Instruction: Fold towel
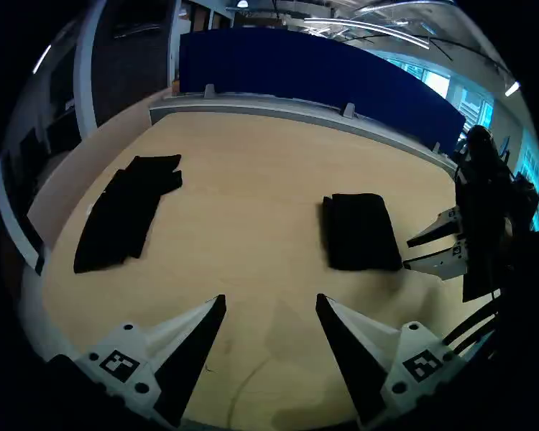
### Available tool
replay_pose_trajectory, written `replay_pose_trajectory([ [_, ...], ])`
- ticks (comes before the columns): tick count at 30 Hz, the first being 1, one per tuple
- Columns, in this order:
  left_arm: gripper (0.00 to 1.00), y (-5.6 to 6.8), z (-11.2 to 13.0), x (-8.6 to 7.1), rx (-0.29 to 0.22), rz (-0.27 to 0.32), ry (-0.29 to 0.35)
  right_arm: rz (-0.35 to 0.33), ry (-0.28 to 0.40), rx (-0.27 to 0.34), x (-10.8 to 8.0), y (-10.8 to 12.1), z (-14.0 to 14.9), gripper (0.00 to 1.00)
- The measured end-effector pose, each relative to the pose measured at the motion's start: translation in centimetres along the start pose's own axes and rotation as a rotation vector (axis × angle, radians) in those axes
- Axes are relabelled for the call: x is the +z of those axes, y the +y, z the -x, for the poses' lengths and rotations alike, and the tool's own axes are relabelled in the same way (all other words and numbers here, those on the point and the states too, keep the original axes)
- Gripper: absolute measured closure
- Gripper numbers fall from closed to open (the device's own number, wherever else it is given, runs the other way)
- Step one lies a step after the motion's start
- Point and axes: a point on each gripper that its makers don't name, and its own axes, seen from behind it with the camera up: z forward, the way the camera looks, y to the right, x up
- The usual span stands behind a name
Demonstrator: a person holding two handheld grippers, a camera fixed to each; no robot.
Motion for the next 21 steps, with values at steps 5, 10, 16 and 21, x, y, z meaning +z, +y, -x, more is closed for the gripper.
replay_pose_trajectory([
  [5, 0.07, 0.3, 0.0, 0.1, 0.002, 0.003, -0.001, 0.005, -0.003, 0.005, 0.2, -0.2, 0.4, 0.33],
  [10, 0.07, 0.4, 0.1, 0.1, 0.0, 0.002, -0.001, 0.007, -0.009, 0.017, 0.9, -0.6, 1.1, 0.33],
  [16, 0.07, 0.3, 0.4, 0.1, -0.006, -0.001, -0.005, 0.002, -0.017, 0.029, 1.4, -1.2, 1.8, 0.33],
  [21, 0.07, 0.1, 0.5, 0.1, -0.005, -0.004, -0.007, 0.0, -0.018, 0.026, 1.6, -1.3, 1.8, 0.35],
])
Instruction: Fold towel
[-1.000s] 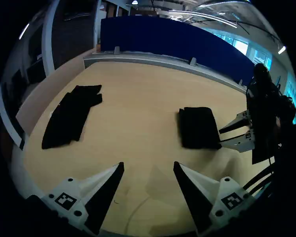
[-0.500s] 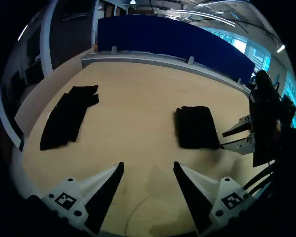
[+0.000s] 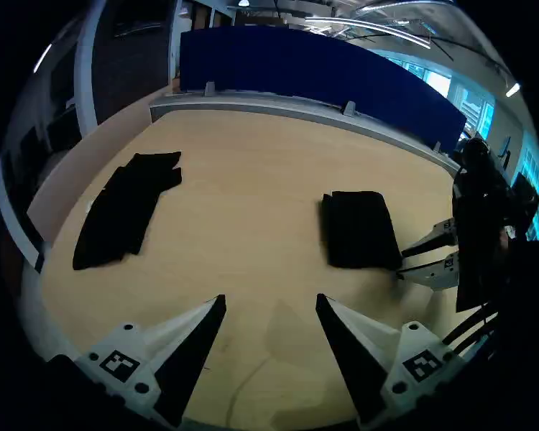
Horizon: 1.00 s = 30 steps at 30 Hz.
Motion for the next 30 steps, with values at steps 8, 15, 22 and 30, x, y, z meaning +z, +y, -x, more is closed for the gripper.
replay_pose_trajectory([
  [8, 0.07, 0.1, -0.1, 0.0, 0.001, 0.003, -0.001, -0.003, 0.006, 0.007, 0.1, 0.0, -0.4, 0.45],
  [15, 0.07, 0.1, 0.0, 0.1, 0.001, 0.004, -0.002, -0.002, 0.006, 0.025, 0.4, 0.1, -0.3, 0.73],
  [22, 0.07, 0.0, -0.1, 0.3, 0.002, 0.004, -0.004, 0.004, 0.014, 0.03, 0.6, 0.2, -0.5, 0.96],
  [30, 0.07, 0.3, -0.3, 0.5, 0.006, 0.009, -0.004, 0.007, 0.037, 0.026, 0.1, 0.6, -1.2, 0.97],
])
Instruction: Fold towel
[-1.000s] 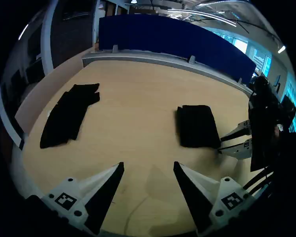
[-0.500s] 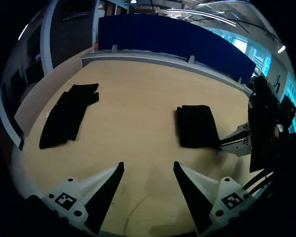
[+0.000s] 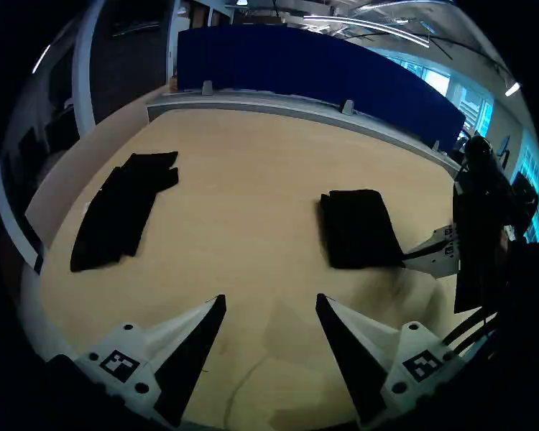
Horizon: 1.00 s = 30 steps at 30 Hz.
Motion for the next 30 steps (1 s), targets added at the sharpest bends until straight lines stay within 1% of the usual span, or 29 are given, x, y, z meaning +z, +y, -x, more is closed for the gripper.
replay_pose_trajectory([
  [3, 0.07, 0.1, -0.2, 0.0, 0.005, 0.002, 0.001, 0.009, 0.021, -0.005, -0.5, 0.4, -0.9, 0.97],
  [9, 0.07, 0.2, -1.0, -0.1, 0.011, 0.006, 0.009, 0.029, 0.096, -0.021, -2.7, 1.3, -4.6, 0.97],
  [16, 0.07, 0.3, -1.9, -0.5, 0.029, 0.013, 0.018, 0.048, 0.195, -0.049, -6.5, 2.1, -9.8, 0.97],
  [22, 0.07, 0.5, -2.4, -0.7, 0.043, 0.016, 0.025, 0.062, 0.26, -0.079, -9.6, 2.6, -13.4, 0.97],
  [26, 0.07, 0.7, -2.7, -0.7, 0.047, 0.018, 0.029, 0.073, 0.287, -0.089, -11.4, 3.1, -14.8, 0.97],
  [30, 0.07, 1.0, -3.1, -0.7, 0.054, 0.02, 0.035, 0.083, 0.302, -0.094, -12.7, 3.7, -15.3, 0.97],
])
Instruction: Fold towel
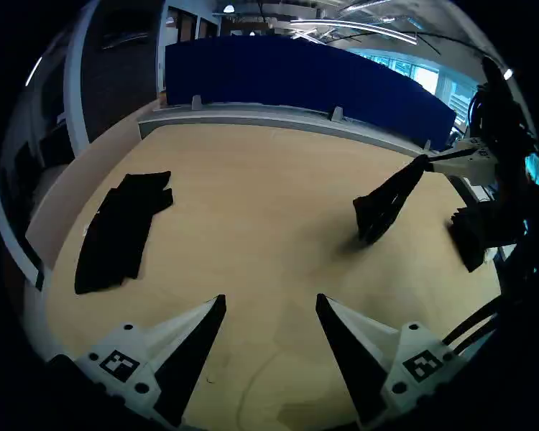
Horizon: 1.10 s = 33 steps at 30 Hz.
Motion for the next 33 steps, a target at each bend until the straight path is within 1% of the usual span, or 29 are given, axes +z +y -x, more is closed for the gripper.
replay_pose_trajectory([
  [6, 0.07, 0.5, -0.5, -0.3, 0.006, 0.006, 0.004, 0.027, 0.006, 0.004, -1.5, 1.7, 0.0, 0.97],
  [12, 0.07, 1.0, -1.0, -0.4, 0.008, 0.013, 0.007, 0.06, 0.006, 0.028, -3.7, 4.5, 0.7, 0.97],
  [15, 0.07, 1.3, -1.1, -0.1, 0.01, 0.016, 0.005, 0.081, 0.008, 0.04, -4.9, 6.2, 1.2, 0.97],
  [21, 0.07, 2.0, -1.4, 0.3, 0.02, 0.022, 0.002, 0.134, 0.004, 0.077, -7.5, 10.3, 2.6, 0.97],
  [28, 0.07, 2.7, -1.9, 0.5, 0.026, 0.024, 0.001, 0.201, -0.027, 0.094, -10.9, 15.2, 5.3, 0.97],
  [33, 0.07, 3.2, -2.2, 0.8, 0.028, 0.026, 0.0, 0.237, -0.047, 0.107, -12.9, 18.2, 7.0, 0.97],
])
